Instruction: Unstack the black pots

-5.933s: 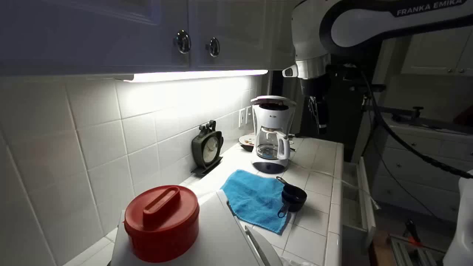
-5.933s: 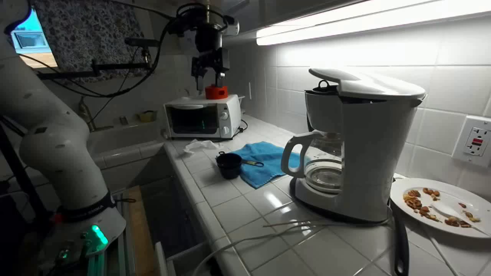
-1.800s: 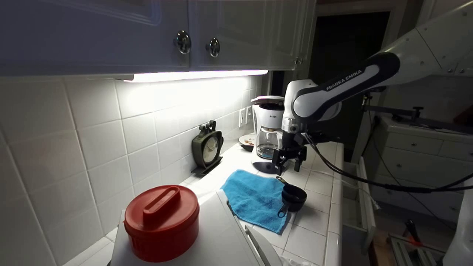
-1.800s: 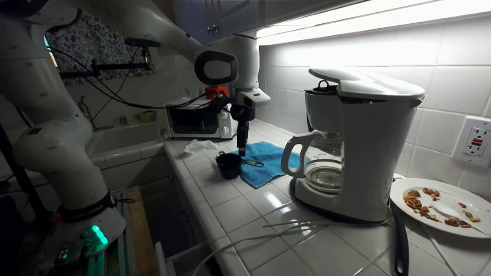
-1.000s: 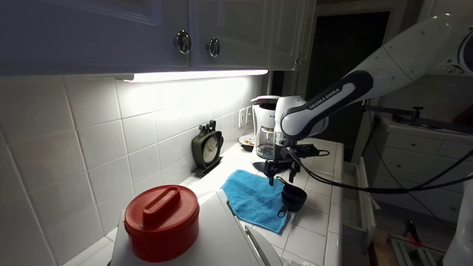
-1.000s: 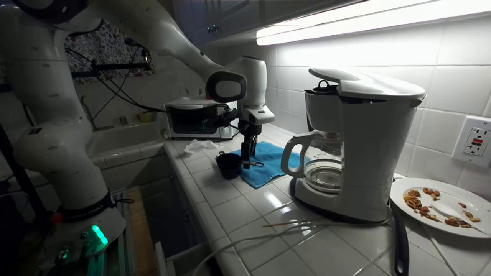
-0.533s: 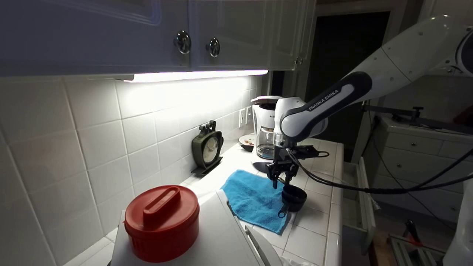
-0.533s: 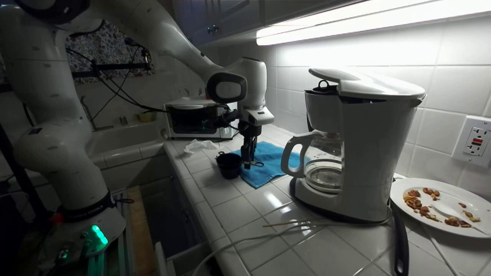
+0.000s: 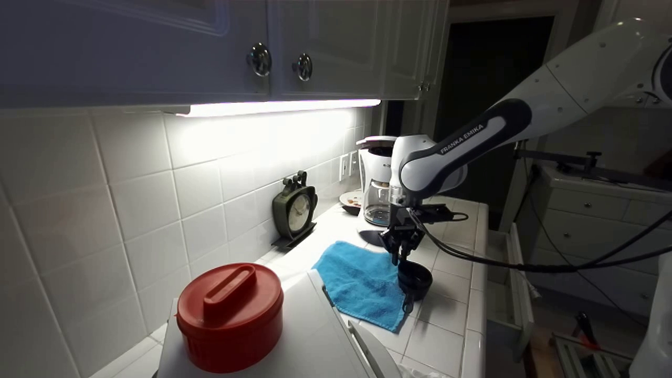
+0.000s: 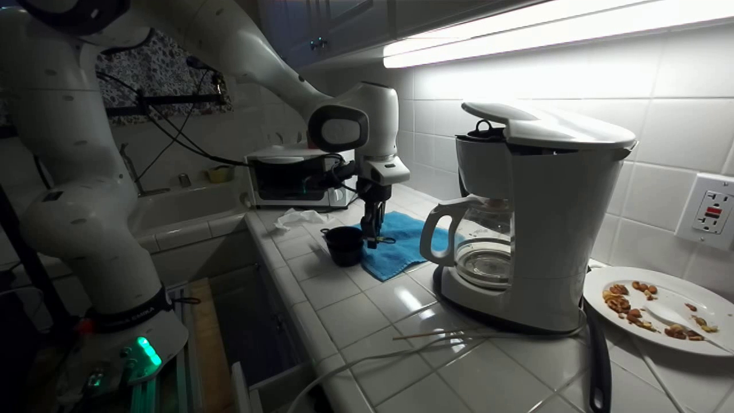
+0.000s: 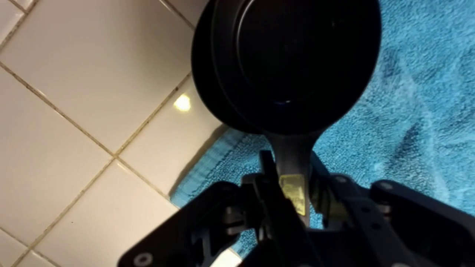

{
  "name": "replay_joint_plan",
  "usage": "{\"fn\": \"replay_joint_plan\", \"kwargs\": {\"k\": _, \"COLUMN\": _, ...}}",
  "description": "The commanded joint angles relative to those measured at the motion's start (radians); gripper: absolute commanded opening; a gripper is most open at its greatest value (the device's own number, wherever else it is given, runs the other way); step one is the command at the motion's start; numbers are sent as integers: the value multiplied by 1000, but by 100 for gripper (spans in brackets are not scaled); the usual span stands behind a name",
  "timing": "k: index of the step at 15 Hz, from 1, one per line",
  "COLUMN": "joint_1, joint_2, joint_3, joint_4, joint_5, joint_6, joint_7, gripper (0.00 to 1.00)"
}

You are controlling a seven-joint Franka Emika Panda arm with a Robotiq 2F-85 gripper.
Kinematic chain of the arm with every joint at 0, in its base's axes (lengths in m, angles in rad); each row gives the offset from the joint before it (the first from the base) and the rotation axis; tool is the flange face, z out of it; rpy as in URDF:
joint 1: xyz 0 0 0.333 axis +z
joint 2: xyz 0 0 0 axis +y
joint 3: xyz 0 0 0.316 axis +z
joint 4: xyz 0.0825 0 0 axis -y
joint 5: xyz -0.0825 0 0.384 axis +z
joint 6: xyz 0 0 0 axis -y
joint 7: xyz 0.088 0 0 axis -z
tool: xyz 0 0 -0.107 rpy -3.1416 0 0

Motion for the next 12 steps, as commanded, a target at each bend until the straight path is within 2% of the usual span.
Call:
{"fn": "replay_joint_plan", "kwargs": {"k": 1, "joint_1": -1, "joint_2": -42, "joint_3": -2, "joint_4": 1, "joint_5": 3, "joint_6": -33, "joint_7": 18, "gripper": 8}}
{"fn": "replay_joint_plan", "kwargs": {"k": 7, "joint_1": -9, "joint_2": -93, "joint_3": 0, "joint_4": 21, "joint_5": 23, "joint_6": -74, "joint_7": 2, "gripper": 8}}
{"fn": "replay_joint_plan", "kwargs": {"k": 12, "joint_1": -17, "joint_2": -70, "joint_3": 1, "joint_4": 104, "joint_5": 17, "joint_6": -97, "joint_7": 12, "gripper": 8}}
